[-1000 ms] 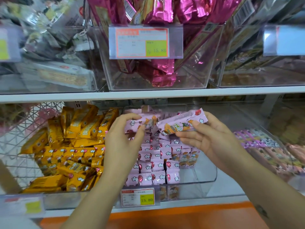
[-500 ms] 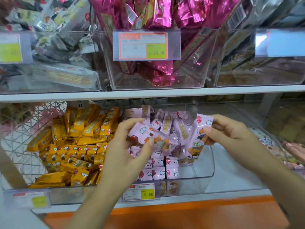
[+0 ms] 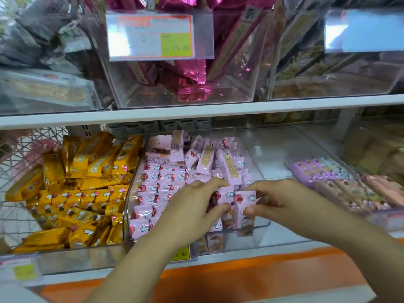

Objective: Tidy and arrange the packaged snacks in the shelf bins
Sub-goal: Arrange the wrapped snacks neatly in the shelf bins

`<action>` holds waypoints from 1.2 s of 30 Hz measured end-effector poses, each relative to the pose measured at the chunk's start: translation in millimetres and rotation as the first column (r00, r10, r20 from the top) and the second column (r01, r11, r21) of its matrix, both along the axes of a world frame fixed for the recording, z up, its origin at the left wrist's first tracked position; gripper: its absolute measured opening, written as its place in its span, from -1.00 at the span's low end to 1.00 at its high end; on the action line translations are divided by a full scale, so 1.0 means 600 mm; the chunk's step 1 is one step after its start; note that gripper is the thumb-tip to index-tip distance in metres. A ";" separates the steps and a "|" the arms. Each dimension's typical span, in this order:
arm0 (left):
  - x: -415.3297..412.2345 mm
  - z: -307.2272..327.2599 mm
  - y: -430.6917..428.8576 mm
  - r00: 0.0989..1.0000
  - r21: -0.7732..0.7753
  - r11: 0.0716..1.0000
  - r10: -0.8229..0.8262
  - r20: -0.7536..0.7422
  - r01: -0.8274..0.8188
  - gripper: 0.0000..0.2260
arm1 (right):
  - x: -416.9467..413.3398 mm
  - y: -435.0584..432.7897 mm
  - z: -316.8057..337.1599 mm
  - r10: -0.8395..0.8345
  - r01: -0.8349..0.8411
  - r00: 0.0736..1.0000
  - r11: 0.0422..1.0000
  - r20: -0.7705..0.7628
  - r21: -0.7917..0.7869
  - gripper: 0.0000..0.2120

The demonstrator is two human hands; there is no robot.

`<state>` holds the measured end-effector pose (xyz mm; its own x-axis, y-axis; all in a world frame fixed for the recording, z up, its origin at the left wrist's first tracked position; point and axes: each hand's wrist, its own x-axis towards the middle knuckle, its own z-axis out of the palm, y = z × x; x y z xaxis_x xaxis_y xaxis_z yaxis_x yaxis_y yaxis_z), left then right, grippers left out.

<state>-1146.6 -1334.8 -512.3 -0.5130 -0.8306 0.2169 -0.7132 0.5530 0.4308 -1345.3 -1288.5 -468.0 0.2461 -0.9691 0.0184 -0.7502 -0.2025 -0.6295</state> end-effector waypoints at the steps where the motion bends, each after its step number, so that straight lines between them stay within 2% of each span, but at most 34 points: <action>1: 0.002 -0.001 -0.002 1.000 -0.010 1.000 -0.002 0.008 0.002 -0.64 | 0.005 0.000 -0.004 0.008 -0.008 1.000 1.000 -0.020 0.009 -0.79; 8: 0.008 0.005 -0.002 0.996 -0.075 0.996 -0.044 0.079 0.050 -0.70 | 0.011 -0.004 -0.017 0.013 -0.012 0.989 1.000 -0.146 0.011 -0.74; 13: 0.001 0.003 -0.005 0.996 -0.083 0.997 0.013 0.088 -0.005 -0.74 | -0.001 -0.003 0.009 -0.022 0.020 0.995 1.000 -0.095 -0.018 -0.74; 17: 0.000 0.004 -0.010 0.995 -0.074 0.996 0.061 0.079 -0.055 -0.79 | 0.000 -0.005 0.013 0.016 -0.017 0.994 1.000 -0.108 -0.003 -0.72; 22: -0.005 0.007 -0.012 0.990 -0.086 0.993 0.092 0.103 -0.083 -0.76 | -0.005 -0.005 0.028 0.004 -0.004 1.000 1.000 0.015 0.008 -0.72; 25: -0.004 0.008 -0.012 0.991 -0.068 0.995 0.085 0.106 -0.078 -0.81 | 0.024 -0.011 0.001 0.065 -0.066 0.996 0.998 -0.067 -0.009 -0.75; 28: -0.002 0.005 -0.014 0.996 -0.047 0.997 0.058 0.070 -0.054 -0.81 | 0.039 -0.018 -0.035 0.075 -0.075 0.984 0.997 -0.162 0.002 -0.68; 33: 0.011 0.009 -0.011 0.996 0.049 0.998 -0.049 0.069 0.046 -0.75 | 0.049 -0.013 -0.059 -0.031 0.034 0.994 0.999 -0.100 0.028 -0.75; 36: 0.013 0.014 -0.004 0.997 0.084 0.995 -0.065 0.042 0.061 -0.74 | 0.048 -0.016 -0.058 -0.028 0.035 0.995 0.997 -0.096 0.067 -0.78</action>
